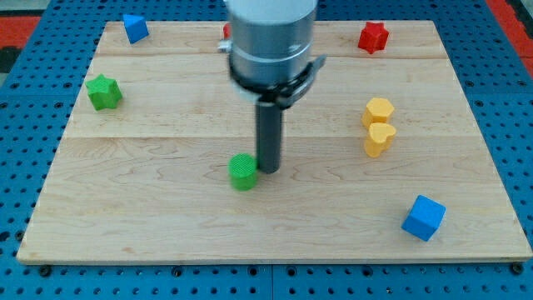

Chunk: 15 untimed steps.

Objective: Point your arm at the center right

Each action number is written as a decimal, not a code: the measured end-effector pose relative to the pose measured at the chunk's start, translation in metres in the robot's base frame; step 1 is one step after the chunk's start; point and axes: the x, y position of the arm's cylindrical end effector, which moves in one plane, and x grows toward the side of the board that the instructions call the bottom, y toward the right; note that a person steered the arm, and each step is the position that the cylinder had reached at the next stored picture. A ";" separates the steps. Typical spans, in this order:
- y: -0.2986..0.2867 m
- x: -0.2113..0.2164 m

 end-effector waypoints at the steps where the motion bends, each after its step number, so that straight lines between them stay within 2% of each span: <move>1: -0.023 0.004; 2: -0.030 0.031; 3: 0.061 0.000; 4: 0.131 -0.003; 7: 0.158 0.021; 8: 0.193 0.028; 9: 0.279 0.025; 10: 0.334 0.025; 12: 0.367 0.025; 15: 0.368 0.019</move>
